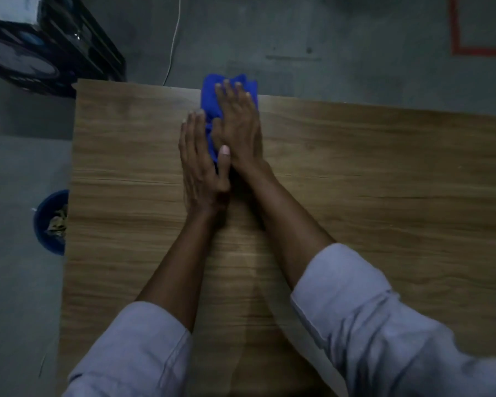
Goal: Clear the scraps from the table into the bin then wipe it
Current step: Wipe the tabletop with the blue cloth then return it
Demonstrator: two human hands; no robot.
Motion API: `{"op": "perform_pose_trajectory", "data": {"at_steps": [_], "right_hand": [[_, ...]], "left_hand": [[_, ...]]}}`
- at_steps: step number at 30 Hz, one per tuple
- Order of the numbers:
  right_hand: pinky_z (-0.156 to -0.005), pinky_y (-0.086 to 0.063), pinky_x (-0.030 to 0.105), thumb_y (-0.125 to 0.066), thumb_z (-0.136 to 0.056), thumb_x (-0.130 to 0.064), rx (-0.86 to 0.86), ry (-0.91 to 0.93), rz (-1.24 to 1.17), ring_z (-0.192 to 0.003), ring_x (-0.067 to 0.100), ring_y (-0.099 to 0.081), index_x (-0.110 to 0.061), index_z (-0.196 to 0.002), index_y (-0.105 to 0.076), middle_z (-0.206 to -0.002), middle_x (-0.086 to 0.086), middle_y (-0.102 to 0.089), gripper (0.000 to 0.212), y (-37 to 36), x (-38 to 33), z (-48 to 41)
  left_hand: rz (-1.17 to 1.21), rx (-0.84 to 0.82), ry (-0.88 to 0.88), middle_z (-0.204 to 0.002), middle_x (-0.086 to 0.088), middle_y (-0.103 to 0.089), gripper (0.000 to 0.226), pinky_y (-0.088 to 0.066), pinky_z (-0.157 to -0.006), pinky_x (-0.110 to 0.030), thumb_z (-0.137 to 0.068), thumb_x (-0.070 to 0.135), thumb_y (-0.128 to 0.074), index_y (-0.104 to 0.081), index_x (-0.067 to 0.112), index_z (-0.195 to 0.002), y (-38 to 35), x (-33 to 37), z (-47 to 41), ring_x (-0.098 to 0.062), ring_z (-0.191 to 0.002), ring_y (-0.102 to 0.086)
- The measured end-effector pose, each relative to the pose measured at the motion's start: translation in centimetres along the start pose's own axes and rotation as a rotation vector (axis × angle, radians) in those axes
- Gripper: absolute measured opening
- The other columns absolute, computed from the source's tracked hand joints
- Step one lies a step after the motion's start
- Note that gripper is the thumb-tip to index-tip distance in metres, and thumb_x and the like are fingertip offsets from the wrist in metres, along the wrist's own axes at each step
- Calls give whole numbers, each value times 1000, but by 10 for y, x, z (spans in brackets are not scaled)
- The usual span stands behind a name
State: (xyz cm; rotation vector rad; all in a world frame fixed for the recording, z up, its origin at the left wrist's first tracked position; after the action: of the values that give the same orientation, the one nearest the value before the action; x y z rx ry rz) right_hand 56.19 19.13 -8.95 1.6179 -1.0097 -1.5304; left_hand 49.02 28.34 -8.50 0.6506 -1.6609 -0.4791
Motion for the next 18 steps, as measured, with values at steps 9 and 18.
{"op": "perform_pose_trajectory", "data": {"at_steps": [9,18], "right_hand": [[-125,-17,44,-43,-87,-4,152,-249,46,-152,36,-31,-6,-151,-47,-160,13,-41,64,74,136,82],[-127,-15,46,-43,-102,-48,-58,75,72,-156,36,-19,-9,-157,-39,-166,15,-29,68,23,23,70]], "left_hand": [[-102,-56,-20,-165,-17,-25,80,-14,-126,-51,-98,47,-52,-26,0,-157,-5,2,3,-32,-156,-17],[23,68,-22,-158,-21,-38,70,-20,-124,-55,-98,41,-45,-39,-6,-150,7,-1,1,-38,-152,-26]]}}
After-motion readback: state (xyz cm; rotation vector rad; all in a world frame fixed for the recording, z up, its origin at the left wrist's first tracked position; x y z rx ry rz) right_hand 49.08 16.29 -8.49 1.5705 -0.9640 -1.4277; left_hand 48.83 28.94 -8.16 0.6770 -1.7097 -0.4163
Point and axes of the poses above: each hand's wrist, its own z-axis away from the middle knuckle, its own y-axis out of the back of the hand, x = y × z, the point moved 5 cm from there along -z, towards the middle knuckle
